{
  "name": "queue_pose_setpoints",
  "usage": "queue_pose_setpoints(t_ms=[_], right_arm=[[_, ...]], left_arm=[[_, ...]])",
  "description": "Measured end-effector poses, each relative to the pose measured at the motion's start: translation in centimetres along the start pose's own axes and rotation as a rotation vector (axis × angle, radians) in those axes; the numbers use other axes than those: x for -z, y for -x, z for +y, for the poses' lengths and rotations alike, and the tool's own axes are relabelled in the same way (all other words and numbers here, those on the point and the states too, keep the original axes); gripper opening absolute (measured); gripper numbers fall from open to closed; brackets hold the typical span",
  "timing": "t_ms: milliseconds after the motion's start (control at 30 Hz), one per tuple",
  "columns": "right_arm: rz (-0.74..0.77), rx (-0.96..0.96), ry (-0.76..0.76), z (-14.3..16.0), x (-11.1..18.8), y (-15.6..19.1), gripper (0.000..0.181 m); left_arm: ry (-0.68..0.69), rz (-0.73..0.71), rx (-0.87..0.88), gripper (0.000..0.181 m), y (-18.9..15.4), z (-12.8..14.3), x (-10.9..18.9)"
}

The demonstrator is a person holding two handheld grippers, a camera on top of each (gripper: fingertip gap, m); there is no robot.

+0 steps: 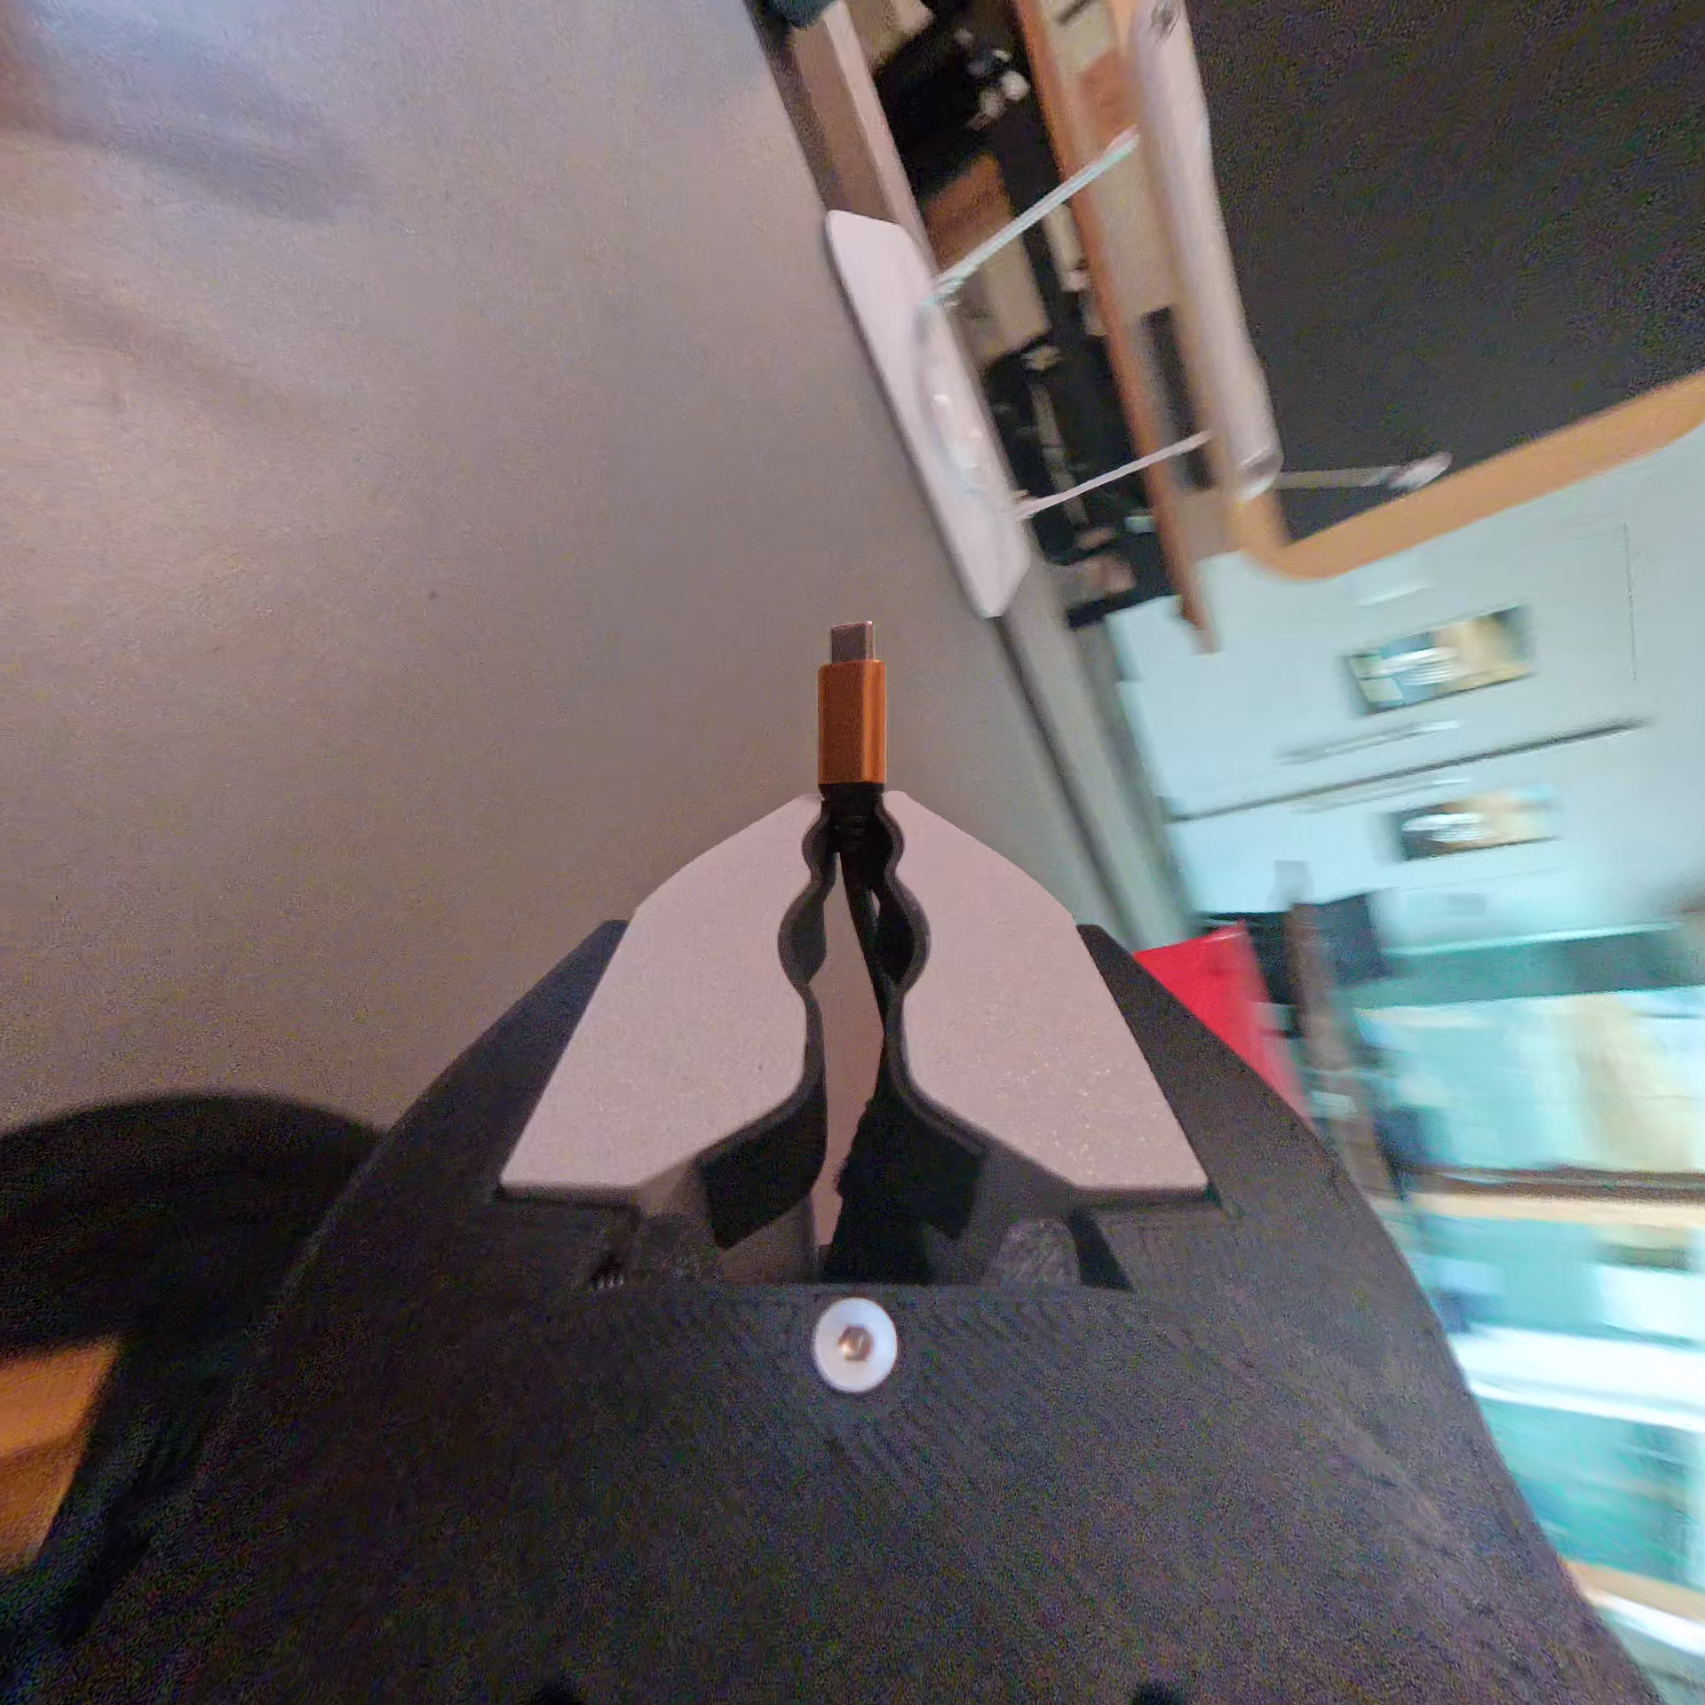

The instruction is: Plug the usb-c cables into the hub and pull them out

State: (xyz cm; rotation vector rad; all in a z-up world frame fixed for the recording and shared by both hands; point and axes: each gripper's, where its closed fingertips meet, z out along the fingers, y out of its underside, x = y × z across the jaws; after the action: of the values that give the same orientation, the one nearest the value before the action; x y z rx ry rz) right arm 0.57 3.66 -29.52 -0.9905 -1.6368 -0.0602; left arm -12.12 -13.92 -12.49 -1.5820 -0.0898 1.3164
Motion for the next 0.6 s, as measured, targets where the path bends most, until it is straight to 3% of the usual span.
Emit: queue_pose_setpoints(t_ms=[33, 67, 200, 400, 600], right_arm=[[-0.007, -0.073, -0.060, 0.3, 0.4, -0.5, 0.006], [0.044, -0.080, -0.132, -0.9, 1.6, -1.7, 0.006], [0.120, -0.041, -0.321, -5.1, 4.3, -4.2, 0.007], [0.173, -0.071, -0.411, -5.3, 7.0, -6.2, 0.006], [0.171, -0.322, -0.566, -4.4, 10.2, -10.7, 0.006]], left_arm=[[-0.115, 0.201, 0.262, 0.017, 0.2, -1.6, 0.6], [-0.237, 0.300, 0.369, 0.017, 0.2, -3.9, 1.3], [-0.235, 0.356, 0.260, 0.018, -2.9, -7.1, 1.2], [-0.195, 0.529, 0.413, 0.018, -5.5, -6.2, 1.4], [-0.221, 0.579, 0.433, 0.018, -5.7, -6.0, 2.2]])
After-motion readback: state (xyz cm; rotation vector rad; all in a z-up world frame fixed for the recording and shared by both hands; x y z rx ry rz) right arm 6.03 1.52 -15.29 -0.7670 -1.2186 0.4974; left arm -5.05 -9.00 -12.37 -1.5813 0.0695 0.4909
